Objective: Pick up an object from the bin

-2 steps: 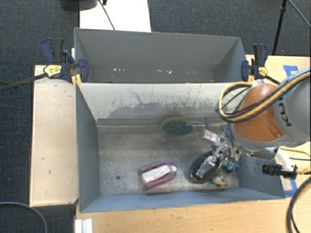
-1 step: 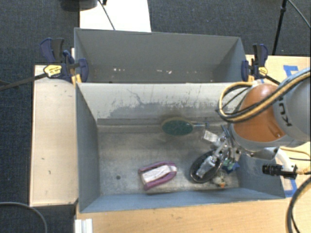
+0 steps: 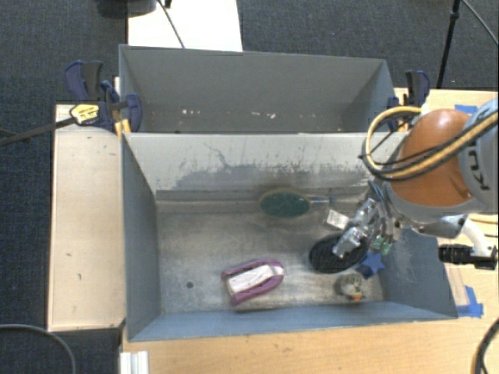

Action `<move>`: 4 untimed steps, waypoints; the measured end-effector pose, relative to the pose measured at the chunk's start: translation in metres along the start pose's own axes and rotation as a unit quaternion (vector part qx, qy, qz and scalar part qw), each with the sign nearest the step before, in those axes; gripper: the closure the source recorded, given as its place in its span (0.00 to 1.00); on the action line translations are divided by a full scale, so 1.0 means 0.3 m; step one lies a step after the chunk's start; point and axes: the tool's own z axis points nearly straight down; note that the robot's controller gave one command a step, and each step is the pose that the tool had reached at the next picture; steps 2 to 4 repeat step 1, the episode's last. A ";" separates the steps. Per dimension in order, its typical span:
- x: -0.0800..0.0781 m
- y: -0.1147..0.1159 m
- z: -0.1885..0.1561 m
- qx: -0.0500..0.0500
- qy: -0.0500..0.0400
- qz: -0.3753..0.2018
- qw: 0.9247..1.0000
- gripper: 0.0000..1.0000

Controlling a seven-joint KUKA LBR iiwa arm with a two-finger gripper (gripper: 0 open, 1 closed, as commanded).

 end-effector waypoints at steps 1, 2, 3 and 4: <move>0.029 0.001 -0.213 0.000 0.001 -0.015 1.000 1.00; 0.029 0.001 -0.213 0.000 0.001 -0.015 1.000 1.00; 0.029 0.001 -0.213 0.000 0.001 -0.015 1.000 1.00; 0.029 0.001 -0.213 0.000 0.001 -0.015 1.000 1.00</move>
Offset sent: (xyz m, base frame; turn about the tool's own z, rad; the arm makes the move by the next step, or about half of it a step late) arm -0.0088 0.0054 0.0603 -0.0227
